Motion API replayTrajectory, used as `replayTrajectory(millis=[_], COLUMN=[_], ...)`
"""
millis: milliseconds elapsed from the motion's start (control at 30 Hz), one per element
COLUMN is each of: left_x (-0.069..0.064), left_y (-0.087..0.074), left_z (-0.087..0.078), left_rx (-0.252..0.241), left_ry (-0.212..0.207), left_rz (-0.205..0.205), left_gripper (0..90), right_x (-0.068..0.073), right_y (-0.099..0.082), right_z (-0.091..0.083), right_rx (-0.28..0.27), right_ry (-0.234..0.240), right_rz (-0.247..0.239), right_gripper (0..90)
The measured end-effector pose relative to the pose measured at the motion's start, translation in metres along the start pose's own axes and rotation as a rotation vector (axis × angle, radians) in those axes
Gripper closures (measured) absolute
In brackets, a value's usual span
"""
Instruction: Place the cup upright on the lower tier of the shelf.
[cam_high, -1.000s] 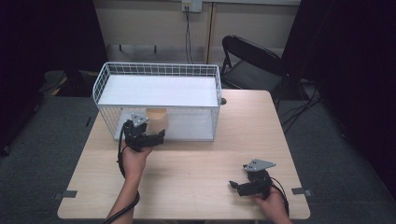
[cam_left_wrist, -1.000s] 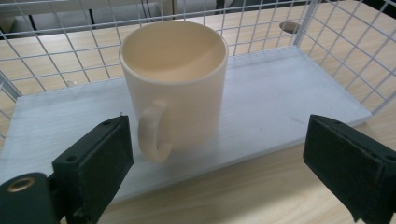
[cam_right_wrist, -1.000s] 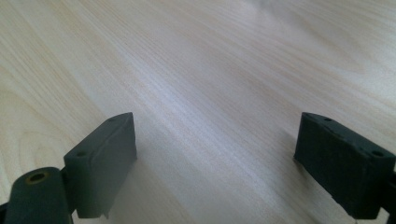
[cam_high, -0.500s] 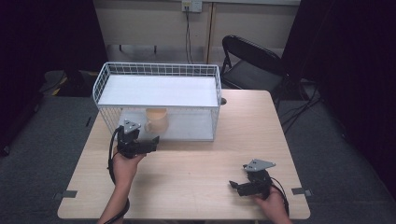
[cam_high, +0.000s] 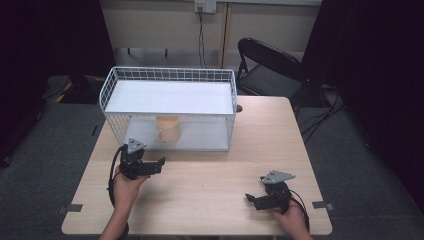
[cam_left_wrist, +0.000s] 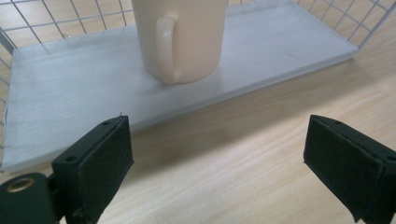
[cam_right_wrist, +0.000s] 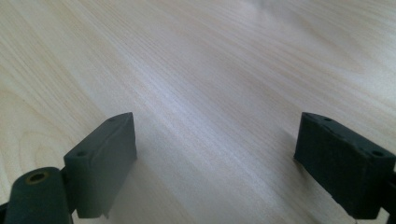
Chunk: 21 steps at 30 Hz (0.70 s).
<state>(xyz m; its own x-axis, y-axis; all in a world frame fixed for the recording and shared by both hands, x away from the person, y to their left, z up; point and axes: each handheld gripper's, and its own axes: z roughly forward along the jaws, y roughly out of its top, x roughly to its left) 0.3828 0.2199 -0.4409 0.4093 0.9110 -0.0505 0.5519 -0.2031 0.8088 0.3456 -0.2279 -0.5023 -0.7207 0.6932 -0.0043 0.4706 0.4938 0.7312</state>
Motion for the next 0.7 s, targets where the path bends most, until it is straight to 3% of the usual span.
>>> replayTrajectory(millis=[300,700], left_x=[0.006,0.015], left_y=[-0.019,-0.044], left_z=[-0.004,-0.005], left_rx=[0.029,0.049], left_ry=[-0.021,-0.055], left_rz=[0.003,-0.04], left_gripper=[7.6,7.5], right_x=[0.0,0.0], right_y=[0.0,0.0], right_z=[0.0,0.0], right_rx=[0.0,0.0], right_ry=[0.0,0.0], right_rz=[0.0,0.0], right_gripper=[11.7,11.7])
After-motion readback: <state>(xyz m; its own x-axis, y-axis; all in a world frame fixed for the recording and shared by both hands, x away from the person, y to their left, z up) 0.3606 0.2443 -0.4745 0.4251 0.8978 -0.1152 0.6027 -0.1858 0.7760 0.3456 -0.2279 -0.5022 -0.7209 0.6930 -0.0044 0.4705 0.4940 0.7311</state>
